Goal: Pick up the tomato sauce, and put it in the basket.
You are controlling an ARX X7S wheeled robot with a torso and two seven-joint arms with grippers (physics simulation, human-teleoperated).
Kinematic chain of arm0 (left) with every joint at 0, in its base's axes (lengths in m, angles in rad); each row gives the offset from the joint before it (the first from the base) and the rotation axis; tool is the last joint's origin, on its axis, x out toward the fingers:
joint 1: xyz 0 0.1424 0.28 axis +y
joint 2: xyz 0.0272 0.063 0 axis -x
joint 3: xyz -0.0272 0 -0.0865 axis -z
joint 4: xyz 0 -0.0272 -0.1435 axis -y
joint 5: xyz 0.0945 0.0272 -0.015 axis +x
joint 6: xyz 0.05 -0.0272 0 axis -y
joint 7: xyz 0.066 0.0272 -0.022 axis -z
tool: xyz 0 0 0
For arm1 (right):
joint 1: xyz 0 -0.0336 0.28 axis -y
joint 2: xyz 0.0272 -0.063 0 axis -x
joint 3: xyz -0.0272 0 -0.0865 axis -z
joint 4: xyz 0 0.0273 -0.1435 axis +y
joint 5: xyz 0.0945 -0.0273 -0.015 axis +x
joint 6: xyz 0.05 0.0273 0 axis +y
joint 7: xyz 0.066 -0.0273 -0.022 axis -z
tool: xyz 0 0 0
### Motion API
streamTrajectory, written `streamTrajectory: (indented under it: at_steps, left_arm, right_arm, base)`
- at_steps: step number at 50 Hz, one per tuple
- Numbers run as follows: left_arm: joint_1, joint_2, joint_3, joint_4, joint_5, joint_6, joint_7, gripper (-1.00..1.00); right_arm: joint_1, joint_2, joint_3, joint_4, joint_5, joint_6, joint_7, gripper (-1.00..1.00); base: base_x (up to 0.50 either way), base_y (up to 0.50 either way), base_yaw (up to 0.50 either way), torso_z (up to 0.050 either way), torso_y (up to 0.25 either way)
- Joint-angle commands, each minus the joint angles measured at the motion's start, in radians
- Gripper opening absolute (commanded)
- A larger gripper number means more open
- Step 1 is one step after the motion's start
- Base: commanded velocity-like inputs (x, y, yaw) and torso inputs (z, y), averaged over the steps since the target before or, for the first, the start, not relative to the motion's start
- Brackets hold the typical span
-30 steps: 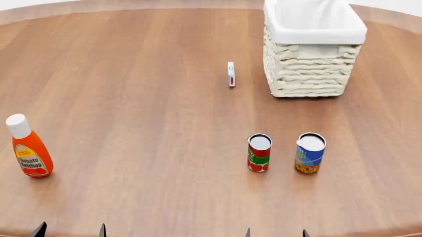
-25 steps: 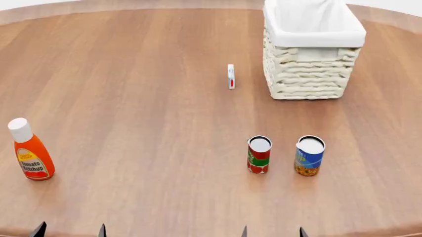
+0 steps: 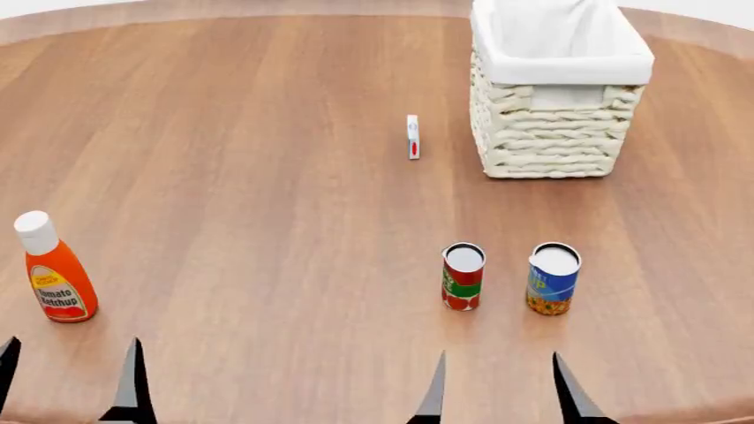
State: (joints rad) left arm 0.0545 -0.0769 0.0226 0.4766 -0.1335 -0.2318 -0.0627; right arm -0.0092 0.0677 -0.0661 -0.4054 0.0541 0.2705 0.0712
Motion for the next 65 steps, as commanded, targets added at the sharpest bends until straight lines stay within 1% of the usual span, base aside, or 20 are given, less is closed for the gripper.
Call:
streamTrajectory:
  at_steps: [1,13,17,20,24,34,37,41,47,49,51,53,57,58,65]
  left_arm:
    - [0.012,-0.039,-0.02,0.268,-0.089,-0.139,-0.024,1.0]
    - [0.016,-0.067,-0.047,0.388,-0.153,-0.207,-0.05,1.0]
    - [0.033,-0.074,-0.052,0.393,-0.161,-0.185,-0.045,1.0]
    - [0.035,-0.075,-0.059,0.39,-0.169,-0.18,-0.048,1.0]
    - [0.03,-0.081,-0.058,0.391,-0.174,-0.185,-0.055,1.0]
    - [0.048,-0.092,-0.055,0.394,-0.179,-0.163,-0.059,1.0]
    - [0.068,-0.095,-0.066,0.411,-0.192,-0.151,-0.059,1.0]
    - [0.09,-0.1,-0.065,0.43,-0.191,-0.132,-0.058,1.0]
    - [0.093,-0.105,-0.063,0.446,-0.202,-0.134,-0.066,1.0]
    - [0.09,-0.108,-0.058,0.444,-0.198,-0.132,-0.068,1.0]
    - [0.091,-0.111,-0.062,0.447,-0.205,-0.133,-0.069,1.0]
    - [0.096,-0.113,-0.068,0.451,-0.21,-0.128,-0.071,1.0]
    - [0.091,-0.117,-0.07,0.453,-0.219,-0.132,-0.077,1.0]
    - [0.087,-0.117,-0.061,0.45,-0.21,-0.131,-0.077,1.0]
    - [0.084,-0.124,-0.063,0.453,-0.22,-0.132,-0.085,1.0]
  right_arm:
    - [-0.001,0.028,-0.01,-0.257,0.028,0.165,0.027,1.0]
    - [0.031,0.047,-0.012,-0.42,0.055,0.313,0.058,1.0]
    - [0.049,0.059,-0.024,-0.44,0.051,0.325,0.061,1.0]
    - [0.061,0.06,-0.022,-0.475,0.058,0.364,0.068,1.0]
    - [0.046,0.074,-0.042,-0.513,0.047,0.366,0.076,1.0]
    - [0.008,0.079,-0.024,-0.544,0.073,0.363,0.086,1.0]
    - [-0.021,0.087,-0.029,-0.548,0.067,0.338,0.089,1.0]
    - [-0.04,0.094,-0.027,-0.582,0.069,0.346,0.097,1.0]
    - [-0.043,0.103,-0.035,-0.607,0.072,0.355,0.104,1.0]
    - [-0.044,0.108,-0.039,-0.603,0.07,0.331,0.103,1.0]
    - [-0.052,0.136,-0.067,-0.59,0.035,0.29,0.095,1.0]
    - [-0.052,0.115,-0.04,-0.584,0.078,0.307,0.097,1.0]
    - [-0.054,0.121,-0.043,-0.58,0.079,0.301,0.097,1.0]
    - [-0.06,0.111,0.006,-0.586,0.124,0.308,0.095,1.0]
    - [-0.056,0.119,0.002,-0.588,0.128,0.314,0.103,1.0]
  base:
    - [0.0,0.0,0.0,0.0,0.0]
    - [0.0,0.0,0.0,0.0,0.0]
    - [0.0,0.0,0.0,0.0,0.0]
    - [0.0,0.0,0.0,0.0,0.0]
    - [0.0,0.0,0.0,0.0,0.0]
    - [0.0,0.0,0.0,0.0,0.0]
    - [0.0,0.0,0.0,0.0,0.0]
    - [0.0,0.0,0.0,0.0,0.0]
    - [0.0,0.0,0.0,0.0,0.0]
    - [0.05,0.0,0.0,0.0,0.0]
    - [0.41,0.0,0.0,0.0,0.0]
    - [0.5,0.0,0.0,0.0,0.0]
    - [0.5,0.0,0.0,0.0,0.0]
    - [0.5,0.0,0.0,0.0,0.0]
    - [0.5,0.0,0.0,0.0,0.0]
